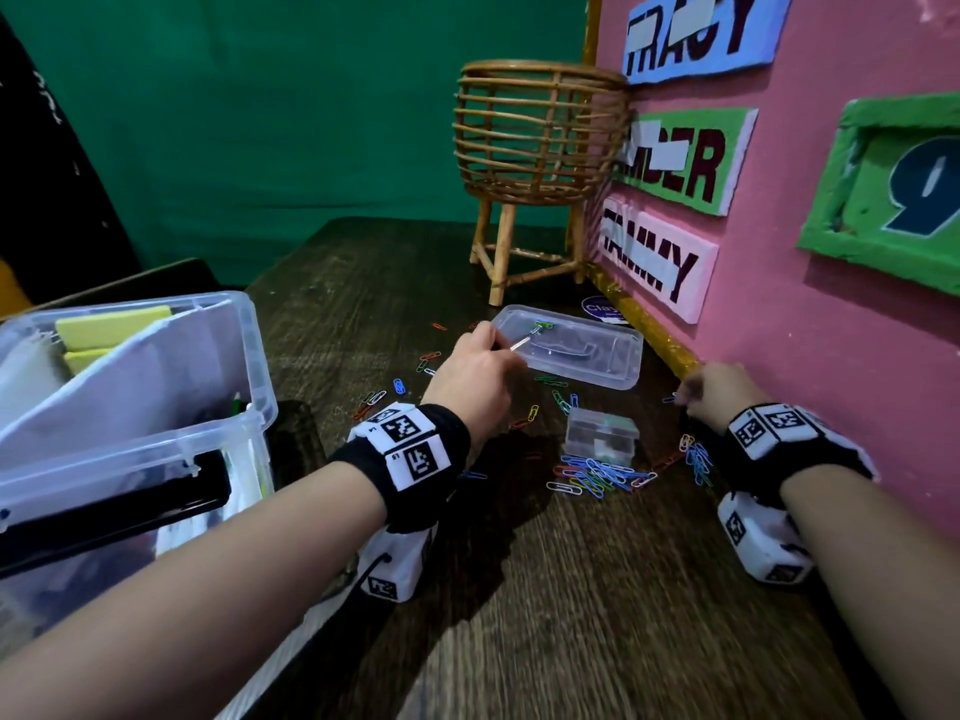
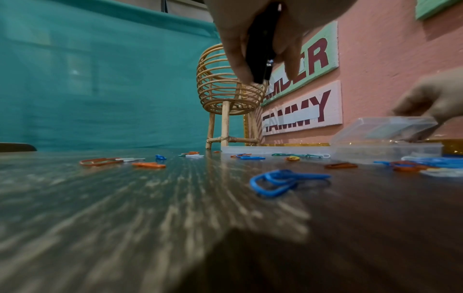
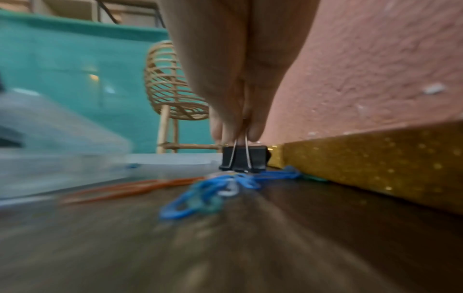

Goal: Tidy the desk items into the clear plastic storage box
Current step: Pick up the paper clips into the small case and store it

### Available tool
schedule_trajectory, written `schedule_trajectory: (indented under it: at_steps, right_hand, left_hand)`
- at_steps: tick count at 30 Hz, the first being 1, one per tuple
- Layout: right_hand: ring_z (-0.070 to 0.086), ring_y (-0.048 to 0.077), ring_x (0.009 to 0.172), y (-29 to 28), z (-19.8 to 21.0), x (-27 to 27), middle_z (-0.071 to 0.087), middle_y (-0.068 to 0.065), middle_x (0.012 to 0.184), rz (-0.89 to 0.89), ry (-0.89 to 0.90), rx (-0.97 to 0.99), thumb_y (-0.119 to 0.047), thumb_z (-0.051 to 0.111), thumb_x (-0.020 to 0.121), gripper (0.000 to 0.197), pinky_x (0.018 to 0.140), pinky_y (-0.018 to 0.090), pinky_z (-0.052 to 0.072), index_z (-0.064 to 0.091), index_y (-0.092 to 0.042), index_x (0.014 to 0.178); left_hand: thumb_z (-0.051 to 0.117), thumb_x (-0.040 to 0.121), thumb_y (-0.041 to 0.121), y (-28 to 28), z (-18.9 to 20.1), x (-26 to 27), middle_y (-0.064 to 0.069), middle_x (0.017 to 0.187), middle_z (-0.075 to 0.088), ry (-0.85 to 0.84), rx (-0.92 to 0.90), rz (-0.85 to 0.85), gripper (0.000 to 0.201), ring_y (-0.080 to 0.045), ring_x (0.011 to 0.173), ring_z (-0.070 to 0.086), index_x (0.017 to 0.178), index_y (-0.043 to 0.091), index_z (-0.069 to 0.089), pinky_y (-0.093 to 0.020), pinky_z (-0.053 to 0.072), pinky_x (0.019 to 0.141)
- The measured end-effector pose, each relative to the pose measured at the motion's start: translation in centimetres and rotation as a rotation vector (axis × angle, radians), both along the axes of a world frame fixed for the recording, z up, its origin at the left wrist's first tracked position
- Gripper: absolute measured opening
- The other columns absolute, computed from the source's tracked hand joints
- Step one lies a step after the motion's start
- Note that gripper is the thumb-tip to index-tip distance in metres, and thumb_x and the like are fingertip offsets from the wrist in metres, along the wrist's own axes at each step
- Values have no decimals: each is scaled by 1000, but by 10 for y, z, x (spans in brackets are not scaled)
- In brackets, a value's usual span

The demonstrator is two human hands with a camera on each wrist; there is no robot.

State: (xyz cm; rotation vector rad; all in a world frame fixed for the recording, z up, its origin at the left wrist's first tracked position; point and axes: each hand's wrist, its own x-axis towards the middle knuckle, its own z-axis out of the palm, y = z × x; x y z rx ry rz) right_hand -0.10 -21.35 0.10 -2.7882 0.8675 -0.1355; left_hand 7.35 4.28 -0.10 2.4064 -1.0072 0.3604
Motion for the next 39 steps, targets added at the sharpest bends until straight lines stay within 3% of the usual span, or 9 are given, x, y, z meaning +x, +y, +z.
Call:
schedule_trajectory:
  at_steps: [6, 9, 13, 15, 17, 26, 30, 34, 39]
  right_hand:
    - [60, 31, 92, 42, -6, -18, 65, 18, 99, 164, -591, -27, 17, 50, 78, 30, 85, 34, 48, 70, -3, 90]
    - [53, 11, 77, 80, 2, -39, 58, 8, 87, 454, -757, -15, 21, 52, 75, 29, 76, 2, 38, 70, 0, 85]
    - [50, -9, 79, 111, 2, -53, 54, 4, 89, 628, -824, 81, 20, 50, 79, 27, 76, -4, 37, 67, 0, 85]
    - [54, -8, 85, 114, -2, -50, 55, 2, 90, 618, -833, 129, 16, 50, 80, 28, 80, 7, 45, 67, -5, 85]
    - [59, 9, 84, 115, -6, -46, 55, -1, 89, 616, -812, 159, 14, 50, 81, 28, 81, 23, 51, 67, -9, 84]
    - [65, 20, 74, 119, -6, -45, 48, -7, 90, 603, -828, 268, 16, 46, 82, 36, 66, 10, 51, 59, -17, 88]
    - [65, 19, 82, 120, -7, -43, 51, -1, 92, 554, -823, 302, 6, 54, 85, 30, 75, 21, 56, 57, -20, 99]
    - [60, 12, 93, 120, -8, -43, 57, 1, 110, 439, -606, 396, -21, 66, 83, 35, 84, 22, 50, 59, -17, 117]
    - [61, 18, 96, 118, -9, -43, 60, 3, 106, 429, -579, 435, -15, 68, 82, 30, 93, 33, 50, 64, -20, 111]
  left_hand:
    - [61, 85, 13, 1, -3, -3, -18, 114, 51, -117, -59, -104, 33, -36, 105, 50, 116, 4, 63, -49, 48, 85]
    - [74, 74, 30, 2, -4, -8, -19, 111, 53, -78, -44, -249, 52, -34, 107, 51, 118, 3, 63, -42, 48, 91]
    - [80, 62, 40, 3, -6, -18, -17, 108, 52, -12, -40, -399, 66, -24, 103, 51, 117, 6, 65, -32, 45, 89]
    - [79, 66, 36, 5, -7, -22, -15, 105, 52, 36, -53, -426, 59, -17, 98, 48, 115, 7, 66, -27, 42, 88]
    - [74, 75, 31, 6, -7, -26, -16, 103, 53, 76, -27, -444, 46, -18, 94, 50, 112, 4, 69, -25, 41, 86]
    - [66, 82, 39, 7, -4, -31, -12, 108, 52, 202, 166, -430, 39, -17, 97, 48, 102, 6, 68, -26, 41, 85]
    - [68, 80, 39, 7, -4, -31, -13, 101, 54, 182, 84, -420, 40, -20, 91, 52, 102, 5, 69, -33, 46, 84]
    - [63, 79, 44, 8, -6, -29, -15, 95, 56, 99, 21, -361, 45, -26, 86, 56, 96, 3, 70, -38, 49, 80]
    - [61, 83, 45, 7, -8, -26, -11, 103, 54, 17, 55, -317, 44, -27, 97, 55, 110, 10, 67, -39, 45, 86]
